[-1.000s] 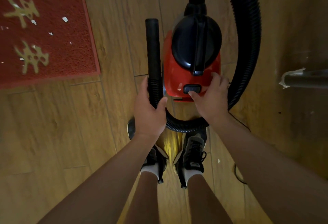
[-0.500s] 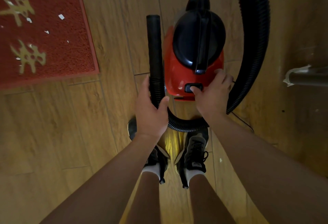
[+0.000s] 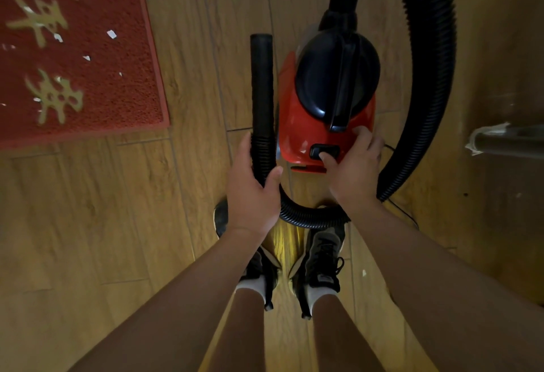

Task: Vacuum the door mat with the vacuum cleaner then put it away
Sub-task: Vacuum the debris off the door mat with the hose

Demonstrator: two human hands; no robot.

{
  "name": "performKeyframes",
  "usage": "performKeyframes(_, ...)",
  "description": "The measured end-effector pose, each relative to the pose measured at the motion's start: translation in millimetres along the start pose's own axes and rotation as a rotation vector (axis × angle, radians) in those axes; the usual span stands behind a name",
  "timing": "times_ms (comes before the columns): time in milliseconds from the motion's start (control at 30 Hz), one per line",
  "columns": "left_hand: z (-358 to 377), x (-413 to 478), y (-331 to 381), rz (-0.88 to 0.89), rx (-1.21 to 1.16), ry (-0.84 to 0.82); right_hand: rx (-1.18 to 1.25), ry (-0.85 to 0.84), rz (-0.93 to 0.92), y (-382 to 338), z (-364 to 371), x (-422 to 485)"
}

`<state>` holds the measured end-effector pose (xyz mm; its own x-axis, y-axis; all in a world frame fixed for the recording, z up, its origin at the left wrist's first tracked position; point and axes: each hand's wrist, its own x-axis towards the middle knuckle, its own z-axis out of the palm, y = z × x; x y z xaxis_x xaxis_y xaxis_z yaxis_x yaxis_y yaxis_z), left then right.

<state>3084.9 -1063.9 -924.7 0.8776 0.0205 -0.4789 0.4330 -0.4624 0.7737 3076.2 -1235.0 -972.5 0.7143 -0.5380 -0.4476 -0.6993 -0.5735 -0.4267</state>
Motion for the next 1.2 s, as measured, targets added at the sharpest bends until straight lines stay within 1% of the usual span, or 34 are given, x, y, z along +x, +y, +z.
performKeyframes(267, -5, -3, 15, 0.018, 0.003, 0.038, 0.036, -0.074, -0.033, -4, -17, -11)
performKeyframes(500, -18, -2, 22, -0.022, -0.031, 0.064, 0.039, -0.122, -0.09, -18, -36, -24)
performKeyframes(733, -41, -4, 35, -0.082, -0.087, 0.124, 0.037, -0.167, -0.175, -51, -49, -47)
performKeyframes(867, -57, -3, 43, -0.096, -0.106, 0.149, 0.046, -0.273, -0.268, -76, -52, -65)
performKeyframes(1033, -82, 2, 49, -0.116, -0.143, 0.188, -0.077, -0.446, -0.46, -103, -47, -86)
performKeyframes(1200, -110, 11, 47, -0.138, -0.164, 0.242, -0.152, -0.539, -0.541, -129, -42, -102)
